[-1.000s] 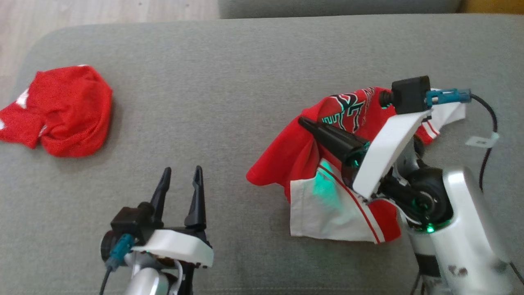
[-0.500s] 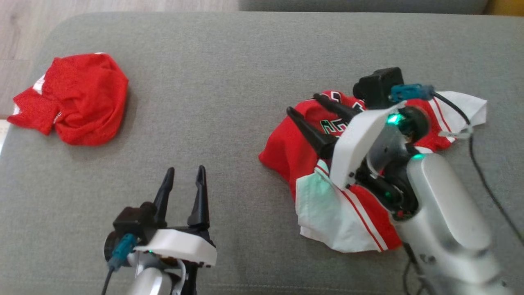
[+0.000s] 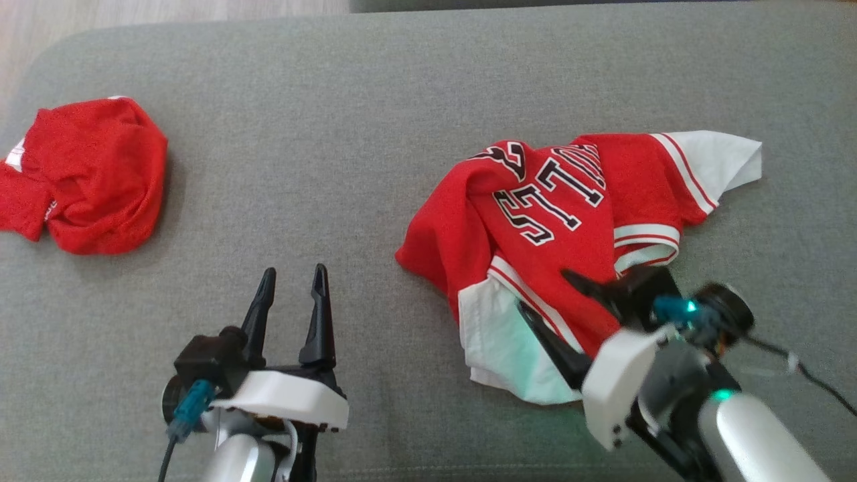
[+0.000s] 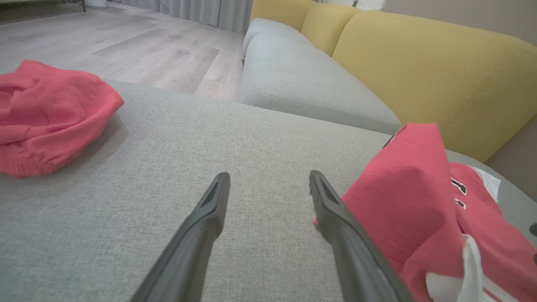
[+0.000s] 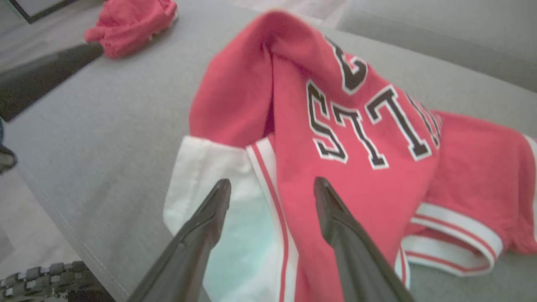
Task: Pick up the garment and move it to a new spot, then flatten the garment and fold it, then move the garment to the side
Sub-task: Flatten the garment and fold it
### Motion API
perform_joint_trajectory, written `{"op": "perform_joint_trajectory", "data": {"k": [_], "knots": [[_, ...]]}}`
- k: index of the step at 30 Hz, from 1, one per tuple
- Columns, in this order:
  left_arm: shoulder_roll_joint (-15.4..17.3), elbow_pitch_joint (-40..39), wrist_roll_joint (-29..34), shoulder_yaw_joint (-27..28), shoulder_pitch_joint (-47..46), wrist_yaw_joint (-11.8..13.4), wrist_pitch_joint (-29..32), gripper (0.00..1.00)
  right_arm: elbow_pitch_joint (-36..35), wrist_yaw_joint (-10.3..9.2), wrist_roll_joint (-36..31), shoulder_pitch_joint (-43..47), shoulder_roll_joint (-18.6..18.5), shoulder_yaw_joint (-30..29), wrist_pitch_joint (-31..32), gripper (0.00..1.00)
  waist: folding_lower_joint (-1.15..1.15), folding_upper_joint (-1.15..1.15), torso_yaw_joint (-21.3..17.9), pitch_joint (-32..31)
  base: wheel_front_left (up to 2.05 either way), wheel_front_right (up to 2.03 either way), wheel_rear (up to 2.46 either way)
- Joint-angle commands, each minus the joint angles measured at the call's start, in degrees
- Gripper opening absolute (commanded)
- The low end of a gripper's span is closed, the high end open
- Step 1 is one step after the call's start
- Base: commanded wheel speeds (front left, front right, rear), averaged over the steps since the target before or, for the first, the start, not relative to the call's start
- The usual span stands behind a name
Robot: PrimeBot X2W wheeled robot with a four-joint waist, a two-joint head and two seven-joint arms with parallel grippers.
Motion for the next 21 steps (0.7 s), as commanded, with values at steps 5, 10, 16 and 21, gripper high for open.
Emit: {"op": "perform_joint_trajectory", "data": {"k": [5, 10, 16, 21], "knots": [[-0.1, -2.0, 0.4, 1.9, -2.5, -0.2, -0.7, 1.00, -1.6, 0.43, -4.3, 6.5, -0.6, -2.3, -0.9, 1.00, 0.00, 0.00, 0.1, 0.8, 0.00, 0.00, 0.00], [-0.1, -2.0, 0.4, 2.2, -2.3, -0.3, -0.7, 1.00, -1.0, 0.43, -6.0, 10.2, -0.9, -3.3, -0.4, 1.00, 0.00, 0.00, 0.0, 1.2, 0.00, 0.00, 0.00], [-0.1, -1.8, 0.6, 2.1, -2.8, -0.4, -0.7, 1.00, 2.1, 0.43, -7.8, 9.9, -0.4, -2.9, 0.1, 1.00, 0.00, 0.00, -0.1, 1.6, 0.00, 0.00, 0.00], [-0.1, -1.7, 0.5, 1.7, -3.3, -0.4, -0.7, 1.00, 7.0, 0.43, -9.4, 6.4, 0.3, -2.6, -0.8, 0.00, 0.00, 0.00, -0.1, 1.9, 0.00, 0.00, 0.00]]}}
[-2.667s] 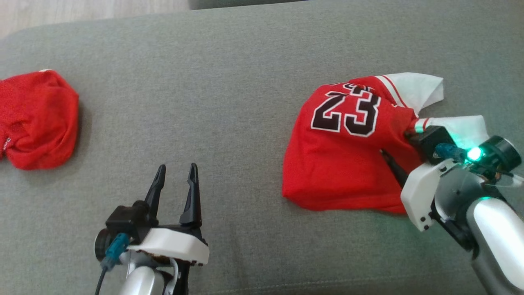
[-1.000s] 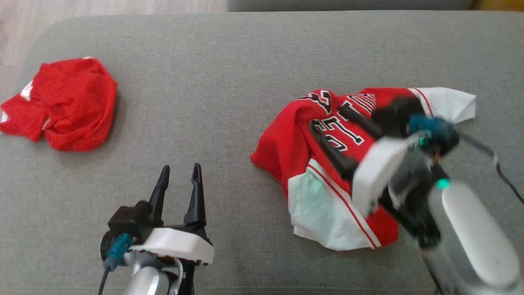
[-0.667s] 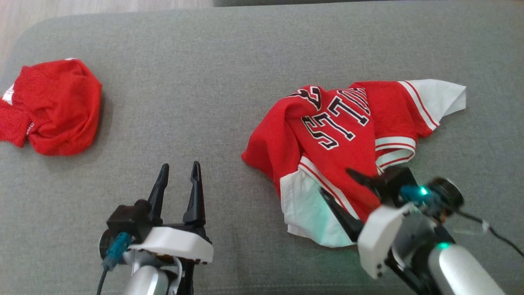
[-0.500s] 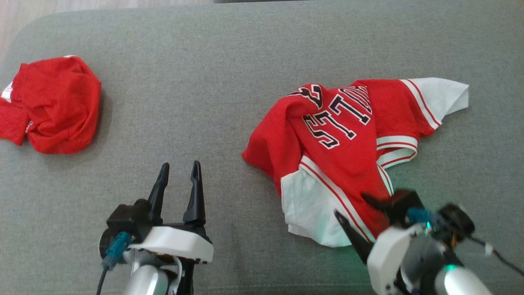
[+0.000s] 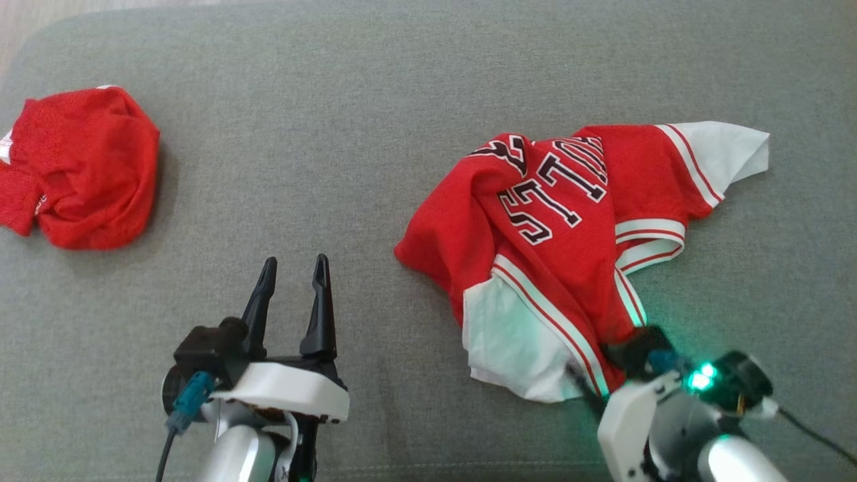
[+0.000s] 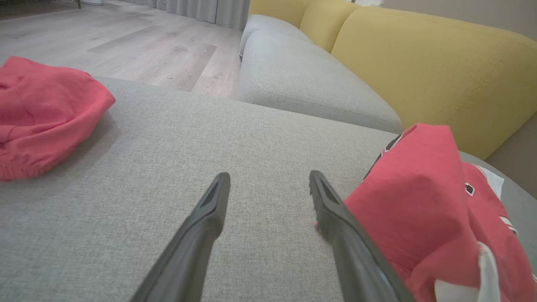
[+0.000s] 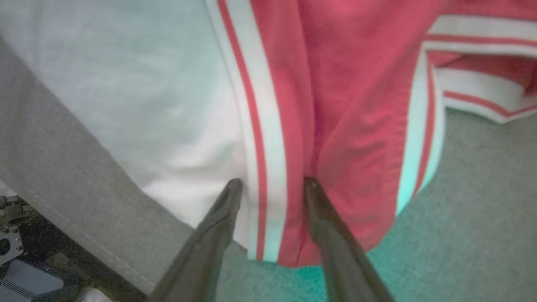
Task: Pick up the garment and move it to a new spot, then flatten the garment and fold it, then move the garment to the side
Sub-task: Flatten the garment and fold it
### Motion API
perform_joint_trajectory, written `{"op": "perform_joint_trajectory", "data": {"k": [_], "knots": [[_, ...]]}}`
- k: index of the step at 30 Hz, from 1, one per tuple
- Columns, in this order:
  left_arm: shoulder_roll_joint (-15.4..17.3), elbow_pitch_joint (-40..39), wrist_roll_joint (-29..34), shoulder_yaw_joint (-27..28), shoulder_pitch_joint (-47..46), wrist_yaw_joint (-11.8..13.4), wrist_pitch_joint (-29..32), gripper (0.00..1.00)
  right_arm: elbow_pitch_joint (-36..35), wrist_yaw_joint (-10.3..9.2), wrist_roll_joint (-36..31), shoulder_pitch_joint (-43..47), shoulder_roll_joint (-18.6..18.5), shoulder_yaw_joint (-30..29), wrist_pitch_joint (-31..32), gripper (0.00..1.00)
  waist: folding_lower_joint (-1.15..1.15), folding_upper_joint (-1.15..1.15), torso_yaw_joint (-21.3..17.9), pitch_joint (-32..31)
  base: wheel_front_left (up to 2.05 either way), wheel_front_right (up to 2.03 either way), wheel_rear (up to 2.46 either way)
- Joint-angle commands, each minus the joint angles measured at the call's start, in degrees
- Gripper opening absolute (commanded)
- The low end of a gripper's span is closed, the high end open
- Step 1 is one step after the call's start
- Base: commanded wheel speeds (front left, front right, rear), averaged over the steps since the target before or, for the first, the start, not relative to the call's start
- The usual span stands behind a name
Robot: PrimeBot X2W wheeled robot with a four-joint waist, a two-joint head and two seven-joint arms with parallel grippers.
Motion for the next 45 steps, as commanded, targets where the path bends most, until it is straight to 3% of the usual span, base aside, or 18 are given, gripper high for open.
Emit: {"op": "perform_joint_trajectory", "data": {"k": [1, 6, 16, 23, 26, 27, 28, 29, 30, 36, 39, 45], "knots": [[-0.1, -1.7, 0.4, 1.8, -2.0, -0.2, -0.7, 1.00, -1.1, 0.43, -0.5, -3.0, -0.2, 0.8, -0.8, 0.00, 0.00, 0.00, 0.0, -0.1, 0.00, 0.00, 0.00], [-0.1, -1.6, 0.3, 2.0, -1.8, 0.0, -0.7, 1.00, -2.8, 0.43, 0.8, -5.0, -1.4, -3.1, -1.0, 0.00, 0.00, 0.00, -0.2, -0.5, 0.00, 0.00, 0.00], [-0.1, -1.6, 0.0, 2.4, -1.5, 0.1, -0.7, 1.00, -13.7, 0.43, 5.6, -7.4, -10.4, -14.9, 6.3, 0.00, 0.00, 0.00, -1.1, -1.4, 0.00, 0.00, 0.00], [-0.1, -1.2, 0.0, 2.1, -1.9, -0.1, -0.7, 1.00, -9.1, 0.43, 9.6, -12.5, -18.5, -15.3, 12.7, 0.00, 0.00, 0.00, -1.2, -1.1, 0.00, 0.00, 0.00], [-0.1, -0.9, 0.0, 1.8, -2.3, -0.3, -0.7, 1.00, -4.0, 0.43, 10.8, -15.7, -20.0, -13.2, 14.8, 0.00, 0.00, 0.00, -0.9, -1.0, 0.00, 0.00, 0.00], [-0.1, -0.8, 0.0, 1.6, -2.4, -0.3, -0.7, 1.00, -2.3, 0.43, 10.8, -16.6, -20.2, -12.6, 15.0, 0.05, 0.00, 0.00, -0.8, -1.0, 0.00, 0.00, 0.00], [-0.1, -0.7, 0.0, 1.5, -2.5, -0.3, -0.7, 1.00, -0.4, 0.43, 11.4, -17.5, -19.5, -12.7, 15.1, 0.31, 0.00, 0.00, -0.7, -1.0, 0.00, 0.00, 0.00], [-0.1, -0.6, -0.1, 1.5, -2.5, -0.3, -0.7, 1.00, 1.3, 0.43, 11.0, -18.4, -19.3, -12.6, 14.8, 0.69, 0.00, 0.00, -0.6, -0.9, 0.00, 0.00, 0.00], [-0.1, -0.6, -0.1, 1.3, -2.5, -0.4, -0.7, 1.00, 2.5, 0.43, 9.7, -19.2, -19.9, -12.1, 14.0, 1.00, 0.00, 0.00, -0.3, -1.0, 0.00, 0.00, 0.00], [-0.1, -0.5, -0.1, 1.6, -1.8, -0.1, -0.7, 1.00, 2.3, 0.43, 8.8, -21.0, -17.2, -12.4, 9.2, 1.00, 0.00, 0.00, 0.0, -1.6, 0.00, 0.00, 0.00], [-0.1, -0.5, 0.1, 1.9, -1.2, -0.1, -0.7, 1.00, -2.4, 0.43, 10.6, -20.7, -14.8, -11.7, 7.7, 1.00, 0.00, 0.00, -0.1, -2.1, 0.00, 0.00, 0.00], [-0.1, -0.7, 0.3, 2.0, -1.0, -0.1, -0.7, 1.00, -12.9, 0.43, 18.1, -15.8, -9.0, -4.4, 10.1, 1.00, 0.00, 0.00, -0.8, -2.6, 0.00, 0.00, 0.00]]}}
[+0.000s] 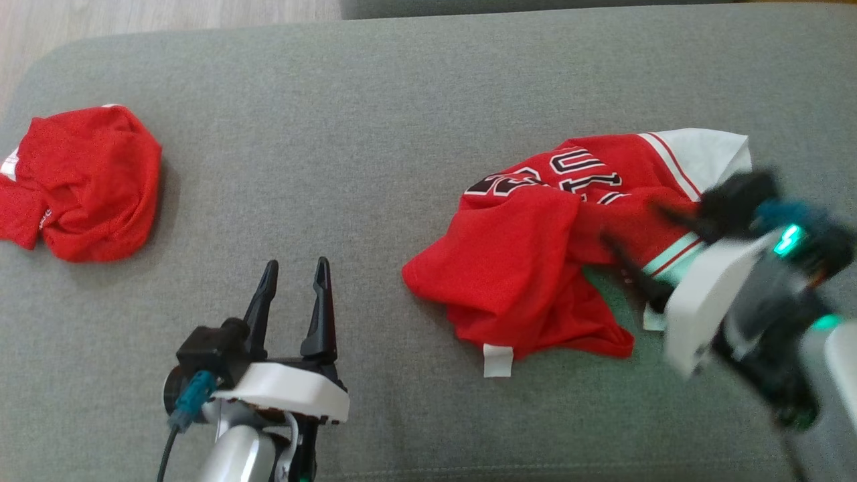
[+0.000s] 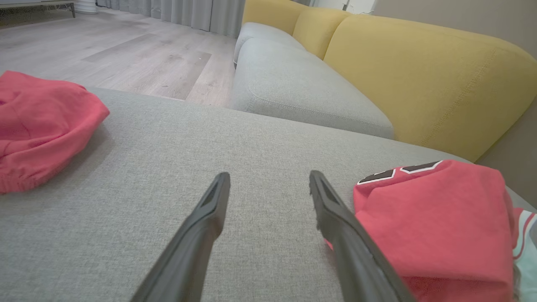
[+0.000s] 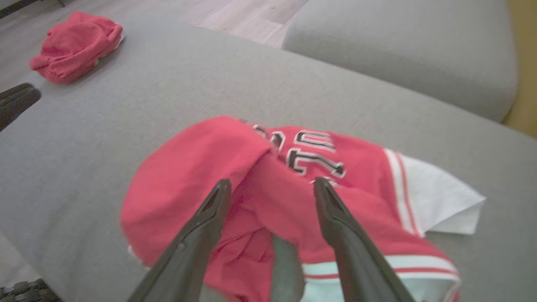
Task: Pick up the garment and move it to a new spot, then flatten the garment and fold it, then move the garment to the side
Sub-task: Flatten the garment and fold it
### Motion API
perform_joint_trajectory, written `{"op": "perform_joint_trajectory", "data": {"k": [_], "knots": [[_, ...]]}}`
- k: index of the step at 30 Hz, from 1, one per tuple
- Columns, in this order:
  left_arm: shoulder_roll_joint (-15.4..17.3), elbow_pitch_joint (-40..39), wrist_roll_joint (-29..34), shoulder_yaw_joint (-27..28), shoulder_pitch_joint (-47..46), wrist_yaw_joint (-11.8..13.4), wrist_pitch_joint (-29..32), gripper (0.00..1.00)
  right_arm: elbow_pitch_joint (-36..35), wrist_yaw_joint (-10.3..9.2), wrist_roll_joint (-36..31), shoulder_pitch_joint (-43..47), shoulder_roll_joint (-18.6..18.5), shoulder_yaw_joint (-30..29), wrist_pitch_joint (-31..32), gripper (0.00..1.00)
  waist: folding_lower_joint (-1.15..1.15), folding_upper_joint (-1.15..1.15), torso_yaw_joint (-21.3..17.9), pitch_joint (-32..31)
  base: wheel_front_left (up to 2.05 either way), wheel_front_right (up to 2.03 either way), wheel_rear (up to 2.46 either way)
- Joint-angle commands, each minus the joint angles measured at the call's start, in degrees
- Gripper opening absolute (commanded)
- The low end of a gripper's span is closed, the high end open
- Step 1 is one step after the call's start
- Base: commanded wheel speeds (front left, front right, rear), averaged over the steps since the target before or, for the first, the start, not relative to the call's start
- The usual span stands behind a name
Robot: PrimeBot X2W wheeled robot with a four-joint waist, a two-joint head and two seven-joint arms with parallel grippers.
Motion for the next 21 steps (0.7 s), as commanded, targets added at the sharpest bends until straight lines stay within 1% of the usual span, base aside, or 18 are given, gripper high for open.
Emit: {"op": "perform_joint_trajectory", "data": {"k": [1, 5, 7, 10, 14, 15, 16, 19, 21], "knots": [[-0.1, -1.9, 0.4, 1.9, -0.8, 0.2, -0.7, 1.00, -2.4, 0.42, 0.7, 0.7, 0.0, 0.8, 0.4, 1.00, 0.00, 0.00, 0.0, 0.0, 0.00, 0.00, 0.00], [-0.1, -2.0, 0.3, 1.7, -1.0, 0.2, -0.7, 1.00, -2.0, 0.42, 3.2, 4.3, 2.7, 2.3, 1.1, 1.00, 0.00, 0.00, 0.1, 0.1, 0.00, 0.00, 0.00], [-0.1, -2.1, 0.2, 1.6, -1.0, 0.3, -0.7, 1.00, -0.2, 0.42, 4.4, 5.2, 5.3, 1.7, 0.6, 1.00, 0.00, 0.00, 0.2, 0.3, 0.00, 0.00, 0.00], [-0.1, -1.9, 0.2, 1.4, -1.1, 0.2, -0.7, 1.00, 2.8, 0.42, 5.6, 4.7, 9.0, 1.4, 0.1, 1.00, 0.00, 0.00, 0.5, 0.7, 0.00, 0.00, 0.00], [-0.1, -1.8, 0.0, 0.8, -1.9, 0.1, -0.7, 1.00, 7.7, 0.42, 6.1, 1.6, 12.6, 2.0, 0.3, 1.00, 0.00, 0.00, 1.4, 1.3, 0.00, 0.00, 0.00], [-0.1, -1.7, -0.1, 0.7, -2.0, 0.1, -0.7, 1.00, 9.0, 0.42, 5.6, 0.6, 13.3, 2.0, 0.1, 0.39, 0.00, 0.00, 1.7, 1.4, 0.00, 0.00, 0.00], [-0.1, -1.7, -0.3, 0.6, -2.2, 0.2, -0.7, 1.00, 10.2, 0.42, 5.5, -0.4, 14.0, 2.2, 0.3, 0.00, 0.00, 0.00, 1.9, 1.4, 0.00, 0.00, 0.00], [-0.1, -1.6, -0.7, 0.1, -2.5, 0.3, -0.7, 1.00, 12.5, 0.42, 5.9, -3.5, 15.6, 1.8, 0.1, 0.00, 0.00, 0.00, 2.9, 1.5, 0.00, 0.00, 0.00], [-0.1, -1.5, -0.9, -0.1, -2.5, 0.5, -0.7, 1.00, 12.7, 0.42, 7.2, -5.4, 16.7, 0.5, 0.0, 0.00, 0.00, 0.00, 3.4, 1.4, 0.00, 0.00, 0.00]]}}
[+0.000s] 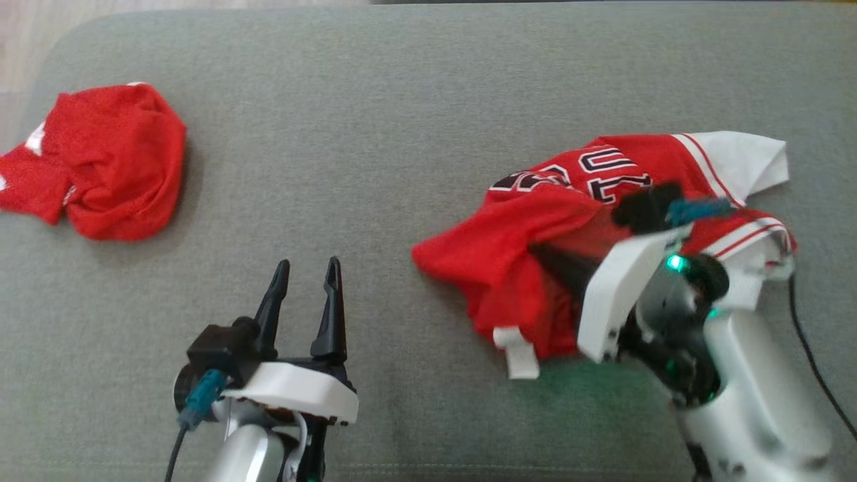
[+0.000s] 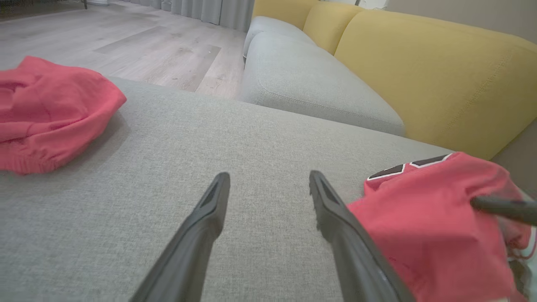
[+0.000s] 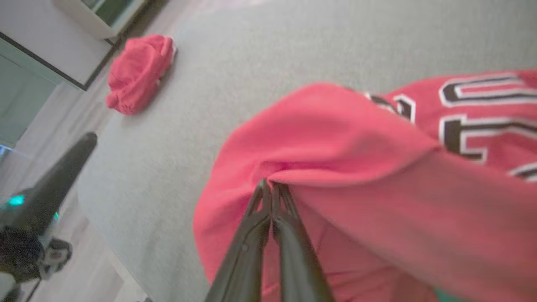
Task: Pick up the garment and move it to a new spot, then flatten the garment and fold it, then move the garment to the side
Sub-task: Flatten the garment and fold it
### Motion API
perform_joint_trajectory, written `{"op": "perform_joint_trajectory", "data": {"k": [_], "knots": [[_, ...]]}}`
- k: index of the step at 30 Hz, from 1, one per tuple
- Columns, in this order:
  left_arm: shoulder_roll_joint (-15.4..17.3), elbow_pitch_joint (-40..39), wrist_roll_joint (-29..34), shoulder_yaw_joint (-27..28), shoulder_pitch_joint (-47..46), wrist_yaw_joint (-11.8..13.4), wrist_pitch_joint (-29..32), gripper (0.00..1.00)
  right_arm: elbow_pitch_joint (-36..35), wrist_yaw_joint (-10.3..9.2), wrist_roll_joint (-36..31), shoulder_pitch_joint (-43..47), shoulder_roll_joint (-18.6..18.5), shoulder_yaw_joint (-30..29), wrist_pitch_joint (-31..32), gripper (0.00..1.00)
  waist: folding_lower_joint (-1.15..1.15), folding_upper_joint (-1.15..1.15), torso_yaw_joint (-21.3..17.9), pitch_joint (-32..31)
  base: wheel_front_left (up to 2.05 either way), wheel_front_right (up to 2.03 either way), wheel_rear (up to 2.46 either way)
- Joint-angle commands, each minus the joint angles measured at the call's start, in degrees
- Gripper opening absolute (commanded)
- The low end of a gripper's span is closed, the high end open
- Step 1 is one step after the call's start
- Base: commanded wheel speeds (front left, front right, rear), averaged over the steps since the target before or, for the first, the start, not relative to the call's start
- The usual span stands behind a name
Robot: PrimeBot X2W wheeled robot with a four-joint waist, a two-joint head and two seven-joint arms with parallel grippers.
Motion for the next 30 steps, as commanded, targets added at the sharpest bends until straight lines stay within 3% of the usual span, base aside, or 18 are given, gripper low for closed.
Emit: {"op": "perform_joint_trajectory", "data": {"k": [1, 9, 13, 19, 20, 21, 22, 23, 27, 30], "knots": [[-0.1, -1.7, -0.5, 1.4, -1.9, 0.5, -0.7, 1.00, -2.3, 0.43, 1.6, -3.5, 1.5, -0.9, -0.5, 0.00, 0.00, 0.00, 0.6, -0.2, 0.00, 0.00, 0.00], [-0.1, -1.6, -0.7, 1.4, -1.6, 0.6, -0.7, 1.00, -2.1, 0.43, 5.6, -8.8, 3.9, -10.7, 2.9, 0.00, 0.00, 0.00, 1.4, -0.4, 0.00, 0.00, 0.00], [-0.1, -1.7, -1.1, 0.8, -2.1, 0.6, -0.7, 1.00, 3.7, 0.43, 1.0, -12.3, 4.3, -16.5, 3.9, 0.00, 0.00, 0.00, 1.6, 0.0, 0.00, 0.00, 0.00], [-0.1, -1.7, -1.8, -0.5, -2.9, 0.8, -0.7, 1.00, 14.1, 0.43, -6.7, -17.0, 4.4, -21.3, -0.2, 0.00, 0.00, 0.00, 2.4, 0.7, 0.00, 0.00, 0.00], [-0.1, -1.7, -1.9, -0.7, -2.9, 0.8, -0.7, 1.00, 15.6, 0.43, -8.1, -17.6, 4.4, -21.6, -1.1, 0.07, 0.00, 0.00, 2.5, 0.8, 0.00, 0.00, 0.00], [-0.1, -1.7, -1.9, -0.9, -3.0, 0.9, -0.7, 1.00, 16.8, 0.43, -9.2, -18.1, 4.4, -21.8, -1.9, 0.38, 0.00, 0.00, 2.6, 0.9, 0.00, 0.00, 0.00], [-0.1, -1.7, -2.0, -1.1, -3.1, 0.9, -0.7, 1.00, 17.7, 0.43, -10.2, -18.5, 4.4, -21.7, -2.6, 0.85, 0.00, 0.00, 2.7, 0.9, 0.00, 0.00, 0.00], [-0.1, -1.7, -2.1, -1.2, -3.1, 0.9, -0.7, 1.00, 18.3, 0.43, -10.9, -18.7, 4.4, -21.5, -3.1, 1.00, 0.00, 0.00, 2.8, 1.0, 0.00, 0.00, 0.00], [-0.1, -1.7, -2.2, -1.2, -2.9, 1.1, -0.7, 1.00, 17.1, 0.43, -14.0, -17.8, 2.8, -18.1, -5.2, 1.00, 0.00, 0.00, 2.6, 0.8, 0.00, 0.00, 0.00], [-0.1, -1.6, -1.9, -0.6, -2.3, 1.2, -0.7, 1.00, 12.9, 0.43, -16.7, -15.9, -1.7, -13.6, -8.8, 1.00, 0.00, 0.00, 2.0, 0.2, 0.00, 0.00, 0.00]]}}
